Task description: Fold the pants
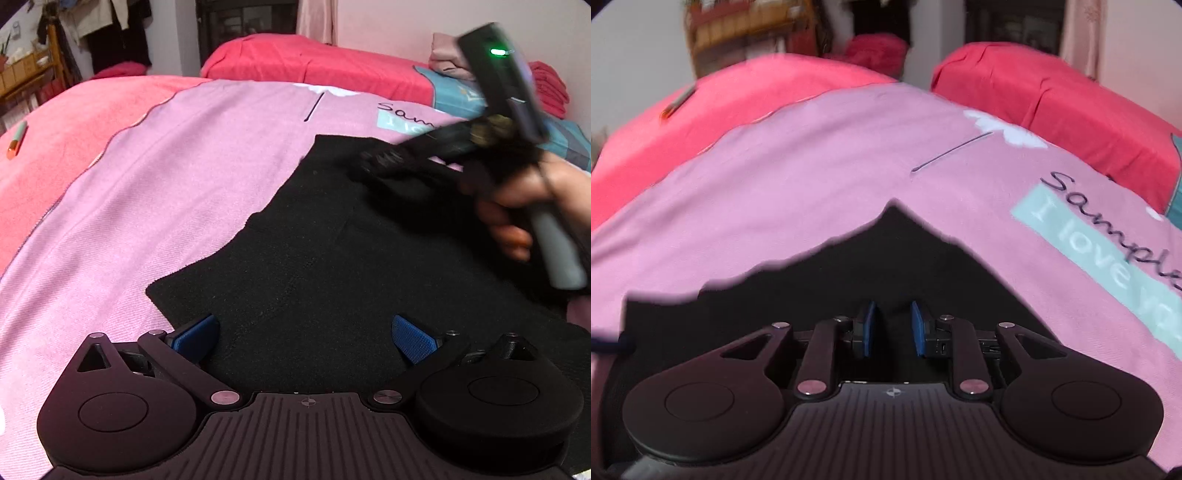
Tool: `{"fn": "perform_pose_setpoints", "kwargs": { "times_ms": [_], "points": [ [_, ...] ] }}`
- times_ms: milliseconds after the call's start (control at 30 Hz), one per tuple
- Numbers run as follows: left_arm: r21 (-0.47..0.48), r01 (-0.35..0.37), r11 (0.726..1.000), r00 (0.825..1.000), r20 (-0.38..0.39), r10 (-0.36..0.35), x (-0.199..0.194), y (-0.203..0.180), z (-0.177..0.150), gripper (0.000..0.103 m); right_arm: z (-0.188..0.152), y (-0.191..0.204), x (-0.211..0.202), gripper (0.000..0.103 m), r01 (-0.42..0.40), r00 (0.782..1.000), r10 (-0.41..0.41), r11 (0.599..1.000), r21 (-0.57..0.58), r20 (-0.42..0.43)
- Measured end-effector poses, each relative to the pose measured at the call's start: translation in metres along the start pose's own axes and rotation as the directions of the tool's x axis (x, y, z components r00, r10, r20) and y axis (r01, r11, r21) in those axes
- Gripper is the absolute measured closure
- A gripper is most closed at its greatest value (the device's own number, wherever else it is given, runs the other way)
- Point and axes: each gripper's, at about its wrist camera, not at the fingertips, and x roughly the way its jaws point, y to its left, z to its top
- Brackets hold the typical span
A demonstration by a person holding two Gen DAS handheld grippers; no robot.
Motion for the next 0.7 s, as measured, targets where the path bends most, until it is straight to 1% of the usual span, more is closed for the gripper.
{"fn": "perform_pose_setpoints", "kwargs": {
  "times_ms": [67,100,167,200,233,267,300,333,400,433,467,500,533,567,600,667,700],
  "points": [
    [0.012,0.001,1.000,1.000,0.003,-0.001,-0.001,-0.001,-0.002,0.000,0.009,-0.008,0.011,0.077,-0.025,0.999,0.023,0.998,0.061,0.024],
    [0.017,-0.002,1.000,1.000,0.004,0.002,-0.001,-0.002,-0.002,0.000,0.013,-0.013,0.012,0.077,-0.039,0.999,0.037,0.995,0.097,0.015],
    [0.020,-0.006,1.000,1.000,0.002,0.006,-0.001,-0.003,-0.001,0.000,0.016,-0.015,0.007,0.077,-0.063,0.998,0.065,0.990,0.129,-0.010],
    [0.020,-0.004,1.000,1.000,0.000,0.004,-0.001,-0.003,-0.001,0.000,0.015,-0.019,0.000,0.074,-0.067,0.997,0.072,0.987,0.146,-0.026],
    [0.020,-0.001,1.000,1.000,-0.003,0.001,-0.001,-0.003,-0.001,0.000,0.012,-0.025,-0.012,0.059,-0.068,0.996,0.076,0.982,0.176,-0.041],
    [0.022,0.001,1.000,1.000,-0.004,-0.001,-0.001,-0.002,0.000,0.000,0.007,-0.029,-0.026,0.046,-0.061,0.996,0.073,0.978,0.200,-0.053],
    [0.025,0.003,1.000,1.000,-0.003,-0.002,-0.001,-0.003,0.000,0.000,0.001,-0.033,-0.038,0.032,-0.041,0.996,0.057,0.977,0.208,-0.070],
    [0.028,0.002,1.000,1.000,-0.002,-0.002,-0.001,-0.004,0.001,0.000,-0.005,-0.037,-0.047,0.029,-0.028,0.995,0.046,0.979,0.200,-0.086],
    [0.028,0.000,1.000,1.000,-0.007,0.000,-0.002,-0.002,0.001,0.000,-0.019,-0.043,-0.054,0.030,-0.017,0.994,0.037,0.983,0.182,-0.105],
    [0.026,-0.001,1.000,1.000,-0.015,0.002,-0.001,-0.002,0.002,0.000,-0.027,-0.048,-0.051,0.033,0.013,0.994,0.008,0.984,0.179,-0.113],
    [0.022,-0.004,1.000,1.000,-0.029,0.005,-0.001,-0.002,0.004,0.000,-0.033,-0.052,-0.046,0.037,0.082,0.991,-0.062,0.981,0.176,-0.115],
    [0.019,-0.008,1.000,0.999,-0.043,0.009,-0.003,-0.001,0.006,0.000,-0.036,-0.058,-0.047,0.040,0.098,0.994,-0.087,0.976,0.196,-0.068],
    [0.019,-0.008,1.000,0.998,-0.057,0.009,-0.005,0.000,0.008,0.000,-0.036,-0.063,-0.053,0.042,0.105,0.994,-0.096,0.959,0.262,-0.047],
    [0.020,-0.009,1.000,0.998,-0.068,0.011,-0.007,0.000,0.012,0.000,-0.035,-0.067,-0.063,0.041,0.125,0.992,-0.120,0.935,0.332,-0.035],
    [0.025,-0.014,1.000,0.997,-0.071,0.016,-0.009,-0.002,0.016,0.000,-0.035,-0.068,-0.075,0.037,0.128,0.991,-0.133,0.920,0.369,-0.013],
    [0.042,-0.020,0.999,0.999,-0.050,0.022,-0.016,-0.007,0.026,0.000,-0.038,-0.066,-0.104,0.032,0.108,0.991,-0.130,0.929,0.355,0.039],
    [0.052,-0.014,0.999,0.999,-0.033,0.015,-0.020,-0.012,0.032,0.000,-0.041,-0.064,-0.120,0.028,0.126,0.988,-0.147,0.931,0.343,0.037]
  ]
}}
